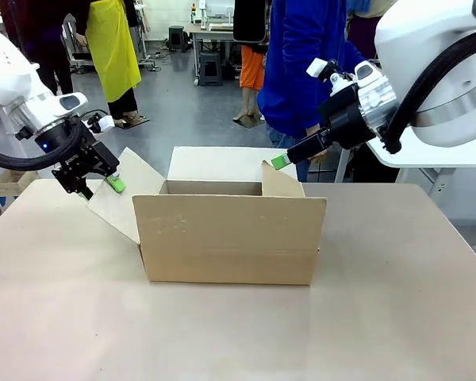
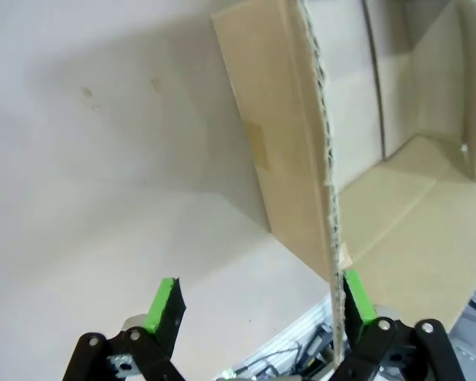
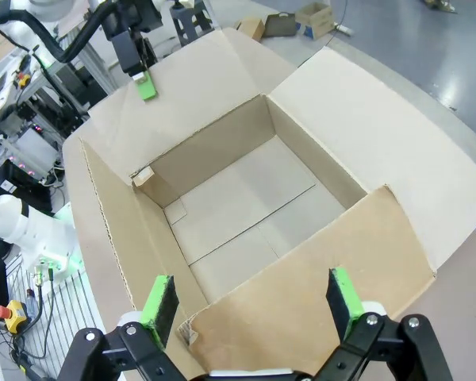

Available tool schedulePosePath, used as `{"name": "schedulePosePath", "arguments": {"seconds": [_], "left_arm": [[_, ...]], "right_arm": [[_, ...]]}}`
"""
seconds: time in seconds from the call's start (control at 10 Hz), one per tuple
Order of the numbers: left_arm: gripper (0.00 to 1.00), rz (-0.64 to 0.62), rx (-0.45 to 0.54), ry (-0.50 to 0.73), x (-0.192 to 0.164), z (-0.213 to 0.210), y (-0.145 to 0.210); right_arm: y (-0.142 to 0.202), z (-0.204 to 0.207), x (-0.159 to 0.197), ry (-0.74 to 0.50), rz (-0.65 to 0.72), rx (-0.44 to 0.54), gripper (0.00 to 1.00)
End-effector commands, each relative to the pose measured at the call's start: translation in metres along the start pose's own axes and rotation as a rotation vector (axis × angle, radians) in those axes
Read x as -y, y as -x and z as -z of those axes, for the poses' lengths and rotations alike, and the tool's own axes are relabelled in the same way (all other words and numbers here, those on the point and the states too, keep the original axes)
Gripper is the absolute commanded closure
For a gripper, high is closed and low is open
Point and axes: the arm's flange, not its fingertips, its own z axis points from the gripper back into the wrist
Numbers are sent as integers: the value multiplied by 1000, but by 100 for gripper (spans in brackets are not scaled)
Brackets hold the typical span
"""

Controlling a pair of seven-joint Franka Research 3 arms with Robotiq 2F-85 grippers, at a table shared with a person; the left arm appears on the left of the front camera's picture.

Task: Pack the gift set into the box.
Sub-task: Place both hands on the side flaps of the Package Box and spread them outward.

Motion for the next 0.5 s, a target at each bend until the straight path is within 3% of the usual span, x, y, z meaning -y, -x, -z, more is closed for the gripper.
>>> {"name": "schedulePosePath", "arguments": {"seconds": [0.0, 0.1, 0.3, 0.4], "left_arm": [[0, -45, 28, -101, 15, -8, -1], [0, -45, 28, -101, 15, -8, -1], [0, -45, 28, -101, 15, -8, -1], [0, -45, 28, -101, 15, -8, -1]], "right_arm": [[0, 0, 0, 0, 0, 0, 0], [-32, 11, -8, 42, 53, -170, 0], [-117, 63, -26, 308, 225, -602, 0], [-140, 88, -39, 353, 246, -706, 0]]}}
